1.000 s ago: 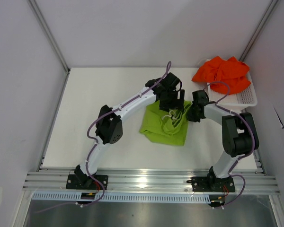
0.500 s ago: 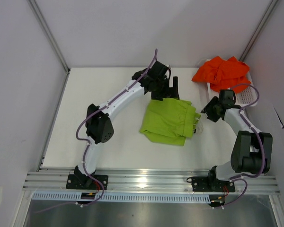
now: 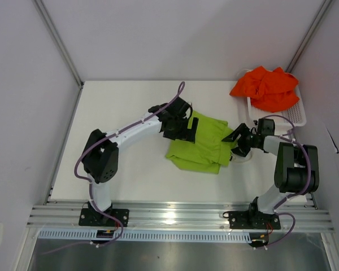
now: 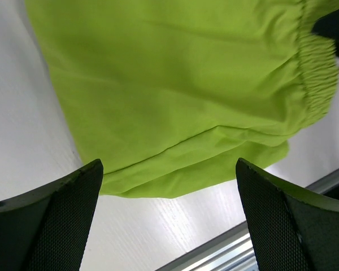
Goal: Fold and stack the shorts
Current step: Fold the shorts
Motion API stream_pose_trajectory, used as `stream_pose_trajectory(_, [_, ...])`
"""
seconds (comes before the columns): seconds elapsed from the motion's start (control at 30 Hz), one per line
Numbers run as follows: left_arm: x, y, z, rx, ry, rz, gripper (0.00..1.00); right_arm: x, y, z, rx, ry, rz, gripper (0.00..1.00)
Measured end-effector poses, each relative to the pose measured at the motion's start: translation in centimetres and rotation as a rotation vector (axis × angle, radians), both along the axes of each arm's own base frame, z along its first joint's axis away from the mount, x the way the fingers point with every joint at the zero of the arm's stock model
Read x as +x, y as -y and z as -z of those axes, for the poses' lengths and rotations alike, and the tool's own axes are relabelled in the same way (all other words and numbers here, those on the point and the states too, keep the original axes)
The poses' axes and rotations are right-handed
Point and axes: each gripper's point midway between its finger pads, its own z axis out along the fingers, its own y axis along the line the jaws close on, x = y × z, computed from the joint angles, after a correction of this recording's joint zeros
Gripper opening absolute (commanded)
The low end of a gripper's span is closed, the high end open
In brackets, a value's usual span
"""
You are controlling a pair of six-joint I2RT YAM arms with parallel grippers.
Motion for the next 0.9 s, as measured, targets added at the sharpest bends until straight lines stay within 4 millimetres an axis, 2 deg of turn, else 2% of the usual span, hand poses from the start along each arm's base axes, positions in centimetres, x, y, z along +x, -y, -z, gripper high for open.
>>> stream_pose_trajectory(0.13, [-0.8,-0.5,1.7,0.048,0.001,0.019,0.99,0.2,-0.6,0.0,-0.009,0.013,-0.018,0.71])
stream_pose_trajectory(0.2, [-1.0,-0.1,2.2,0.064,0.027,0.027,0.98,0.2,-0.8,0.1,-0.021,0.015,-0.025,0.62])
stream_pose_trajectory(0.23, [-1.1,0.1,2.5,0.075,0.043,0.035,0.98,0.3,-0.9,0.2,-0.029,0.016,-0.029,0.54])
stream_pose_trajectory(0.33, [-2.5,0.7,3.5,0.117,0.078,0.074,0.97,0.3,-1.1,0.6,-0.047,0.011,-0.037,0.47])
stream_pose_trajectory(0.5, [-5.8,3.1,3.7,0.15,0.159,0.182,0.94,0.3,-1.3,0.8,-0.066,0.011,-0.04,0.43])
stream_pose_trajectory(0.7, [-9.1,6.0,2.7,0.091,0.258,0.283,0.79,0.6,-2.2,0.4,-0.079,0.026,-0.059,0.42])
stream_pose_trajectory(0.8, [-9.6,6.6,3.2,0.075,0.29,0.304,0.72,0.8,-2.4,0.3,-0.077,0.033,-0.06,0.4])
stream_pose_trajectory(0.9, [-9.6,6.4,4.0,0.08,0.298,0.301,0.65,0.9,-2.4,0.2,-0.073,0.036,-0.054,0.38])
